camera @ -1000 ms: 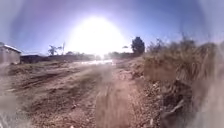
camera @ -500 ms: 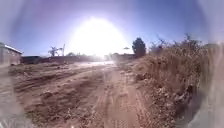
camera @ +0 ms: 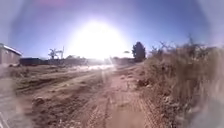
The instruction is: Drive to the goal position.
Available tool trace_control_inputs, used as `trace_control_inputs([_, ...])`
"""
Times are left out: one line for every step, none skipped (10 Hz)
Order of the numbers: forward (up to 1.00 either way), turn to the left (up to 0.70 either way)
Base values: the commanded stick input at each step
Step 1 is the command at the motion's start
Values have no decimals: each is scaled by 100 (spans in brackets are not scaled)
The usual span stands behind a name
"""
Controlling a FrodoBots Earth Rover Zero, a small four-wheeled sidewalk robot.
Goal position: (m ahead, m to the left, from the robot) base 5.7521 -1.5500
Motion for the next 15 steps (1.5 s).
trace_control_inputs([50,0])
trace_control_inputs([50,0])
trace_control_inputs([50,0])
trace_control_inputs([50,0])
trace_control_inputs([50,0])
trace_control_inputs([50,0])
trace_control_inputs([50,0])
trace_control_inputs([50,0])
trace_control_inputs([50,0])
trace_control_inputs([50,0])
trace_control_inputs([50,0])
trace_control_inputs([50,0])
trace_control_inputs([50,0])
trace_control_inputs([50,0])
trace_control_inputs([50,0])
